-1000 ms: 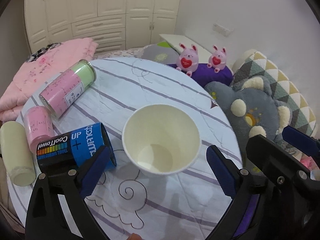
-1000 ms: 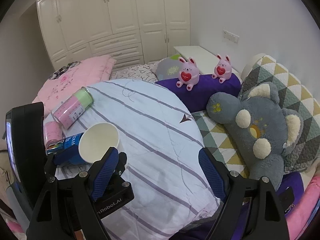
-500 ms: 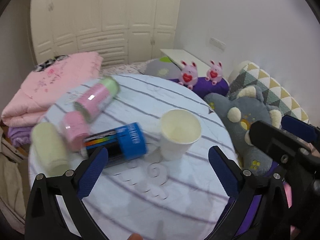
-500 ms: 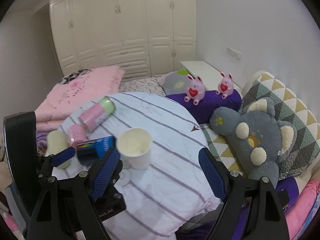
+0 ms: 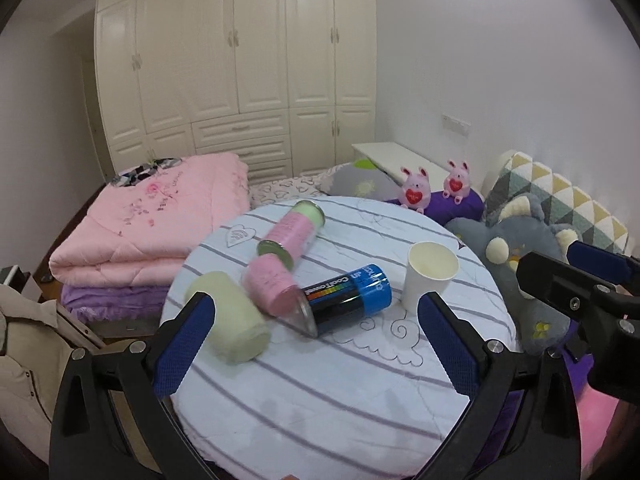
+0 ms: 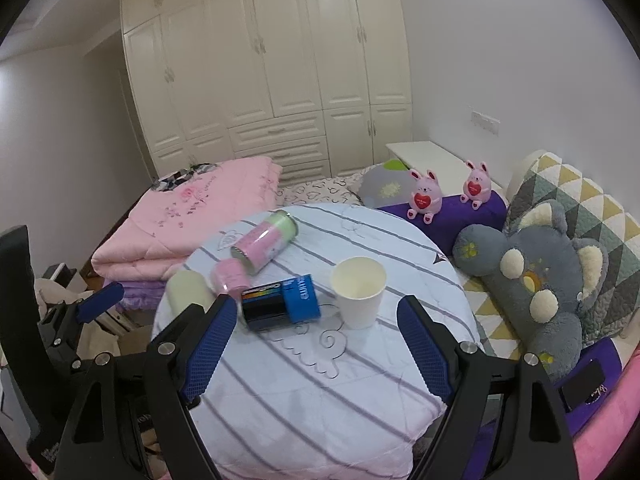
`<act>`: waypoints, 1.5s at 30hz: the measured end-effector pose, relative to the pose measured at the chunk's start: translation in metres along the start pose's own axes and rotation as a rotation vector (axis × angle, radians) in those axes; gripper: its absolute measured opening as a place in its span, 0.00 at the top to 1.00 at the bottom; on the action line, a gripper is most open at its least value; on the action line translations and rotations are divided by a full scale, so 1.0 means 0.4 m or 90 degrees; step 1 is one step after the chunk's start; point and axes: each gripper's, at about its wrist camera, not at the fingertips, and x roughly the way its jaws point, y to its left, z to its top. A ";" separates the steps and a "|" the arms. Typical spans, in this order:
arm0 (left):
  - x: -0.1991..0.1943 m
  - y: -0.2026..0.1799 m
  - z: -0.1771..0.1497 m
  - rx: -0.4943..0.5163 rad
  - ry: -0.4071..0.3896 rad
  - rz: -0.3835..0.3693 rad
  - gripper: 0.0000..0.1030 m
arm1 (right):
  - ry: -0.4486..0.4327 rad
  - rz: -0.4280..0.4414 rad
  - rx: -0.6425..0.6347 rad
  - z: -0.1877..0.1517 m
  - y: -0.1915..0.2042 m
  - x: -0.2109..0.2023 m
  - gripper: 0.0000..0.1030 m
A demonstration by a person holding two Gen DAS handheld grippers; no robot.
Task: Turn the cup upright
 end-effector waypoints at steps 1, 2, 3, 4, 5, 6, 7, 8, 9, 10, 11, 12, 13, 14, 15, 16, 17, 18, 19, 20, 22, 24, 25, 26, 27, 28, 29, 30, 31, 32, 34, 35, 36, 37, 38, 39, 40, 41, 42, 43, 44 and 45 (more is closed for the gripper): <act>-0.010 0.009 -0.001 0.001 -0.001 -0.001 0.00 | -0.005 -0.001 0.000 -0.002 0.011 -0.012 0.19; -0.020 0.016 -0.002 0.003 -0.004 0.001 0.00 | -0.009 -0.002 0.001 -0.002 0.017 -0.019 0.19; -0.033 0.025 -0.005 0.005 -0.010 0.003 0.00 | -0.014 -0.004 0.003 -0.004 0.024 -0.029 0.19; -0.044 0.032 -0.007 0.009 -0.015 0.002 0.00 | -0.018 -0.004 0.004 -0.007 0.032 -0.039 0.19; -0.053 0.037 -0.010 0.011 -0.018 0.001 0.00 | -0.022 -0.004 0.006 -0.009 0.036 -0.046 0.19; -0.064 0.044 -0.013 0.013 -0.022 0.000 0.00 | -0.030 -0.006 0.010 -0.011 0.041 -0.056 0.19; -0.074 0.050 -0.016 0.013 -0.024 0.000 0.00 | -0.034 -0.007 0.010 -0.015 0.046 -0.062 0.19; -0.082 0.057 -0.019 0.012 -0.025 -0.002 0.00 | -0.036 -0.010 0.008 -0.019 0.053 -0.067 0.19; -0.089 0.063 -0.021 0.011 -0.025 -0.003 0.00 | -0.038 -0.011 0.007 -0.024 0.060 -0.072 0.19; -0.098 0.070 -0.024 0.011 -0.028 -0.003 0.00 | -0.041 -0.013 0.006 -0.026 0.063 -0.074 0.19; -0.105 0.075 -0.027 0.010 -0.031 -0.002 0.00 | -0.044 -0.017 0.002 -0.031 0.070 -0.078 0.19; -0.113 0.081 -0.030 0.009 -0.033 -0.002 0.00 | -0.045 -0.019 0.001 -0.034 0.074 -0.082 0.19; -0.120 0.088 -0.032 0.008 -0.035 -0.004 0.00 | -0.047 -0.020 0.001 -0.037 0.079 -0.085 0.19; -0.124 0.089 -0.033 0.007 -0.035 -0.004 0.00 | -0.047 -0.019 0.001 -0.041 0.082 -0.085 0.19; -0.127 0.092 -0.034 0.006 -0.033 -0.005 0.00 | -0.045 -0.019 0.001 -0.044 0.086 -0.084 0.19; -0.131 0.093 -0.035 0.007 -0.030 -0.008 0.00 | -0.044 -0.019 0.001 -0.047 0.089 -0.087 0.19; -0.135 0.095 -0.037 0.006 -0.029 -0.011 0.00 | -0.042 -0.022 -0.001 -0.051 0.092 -0.085 0.19; -0.138 0.097 -0.038 0.005 -0.027 -0.012 0.00 | -0.042 -0.027 -0.004 -0.054 0.095 -0.087 0.19; -0.141 0.096 -0.041 0.006 -0.026 -0.011 0.00 | -0.043 -0.032 -0.006 -0.057 0.098 -0.090 0.19; -0.145 0.096 -0.042 0.008 -0.026 -0.011 0.00 | -0.041 -0.037 -0.010 -0.061 0.101 -0.090 0.19; -0.151 0.092 -0.045 0.013 -0.022 -0.009 0.00 | -0.042 -0.037 -0.014 -0.068 0.109 -0.095 0.19; -0.161 0.087 -0.051 0.023 -0.027 -0.006 0.00 | -0.049 -0.032 -0.012 -0.076 0.111 -0.101 0.19; -0.166 0.088 -0.056 0.026 -0.031 -0.006 0.00 | -0.052 -0.031 -0.012 -0.080 0.115 -0.104 0.19; -0.170 0.088 -0.061 0.030 -0.032 -0.002 0.00 | -0.058 -0.033 -0.014 -0.085 0.116 -0.106 0.19; -0.174 0.090 -0.067 0.032 -0.033 0.002 0.00 | -0.057 -0.039 -0.017 -0.088 0.115 -0.106 0.19; -0.175 0.093 -0.072 0.033 -0.031 0.004 0.00 | -0.057 -0.045 -0.018 -0.092 0.115 -0.107 0.19; -0.176 0.096 -0.076 0.032 -0.028 0.005 0.00 | -0.063 -0.050 -0.018 -0.094 0.113 -0.109 0.19; -0.175 0.101 -0.079 0.028 -0.025 0.005 0.00 | -0.068 -0.055 -0.018 -0.095 0.114 -0.112 0.19; -0.172 0.105 -0.082 0.025 -0.019 0.006 0.00 | -0.069 -0.064 -0.018 -0.096 0.113 -0.111 0.19; -0.169 0.104 -0.083 0.024 -0.014 0.006 0.00 | -0.062 -0.071 -0.019 -0.095 0.111 -0.106 0.19; -0.162 0.104 -0.085 0.020 -0.002 0.003 0.00 | -0.061 -0.064 -0.018 -0.095 0.108 -0.106 0.19; -0.159 0.105 -0.085 0.019 0.002 0.003 0.00 | -0.057 -0.060 -0.017 -0.095 0.109 -0.104 0.19; -0.158 0.105 -0.084 0.019 0.003 0.005 0.00 | -0.053 -0.058 -0.018 -0.095 0.112 -0.103 0.19; -0.156 0.105 -0.084 0.020 0.003 0.006 0.00 | -0.052 -0.055 -0.019 -0.094 0.116 -0.100 0.19; -0.151 0.103 -0.081 0.022 0.004 0.009 0.00 | -0.052 -0.054 -0.021 -0.093 0.119 -0.099 0.19; -0.148 0.102 -0.079 0.024 0.006 0.012 0.00 | -0.050 -0.053 -0.024 -0.095 0.121 -0.098 0.19; -0.145 0.102 -0.075 0.024 0.006 0.013 0.00 | -0.048 -0.049 -0.028 -0.094 0.125 -0.094 0.19; -0.144 0.102 -0.072 0.022 0.003 0.012 0.00 | -0.048 -0.048 -0.029 -0.091 0.128 -0.092 0.19; -0.144 0.102 -0.068 0.021 0.001 0.011 0.00 | -0.048 -0.047 -0.031 -0.090 0.130 -0.091 0.19; -0.144 0.101 -0.064 0.021 -0.004 0.010 0.00 | -0.050 -0.045 -0.032 -0.088 0.130 -0.092 0.19; -0.144 0.100 -0.060 0.021 -0.010 0.009 0.00 | -0.054 -0.044 -0.032 -0.086 0.130 -0.093 0.19; -0.144 0.101 -0.058 0.022 -0.013 0.010 0.00 | -0.060 -0.043 -0.032 -0.082 0.130 -0.096 0.19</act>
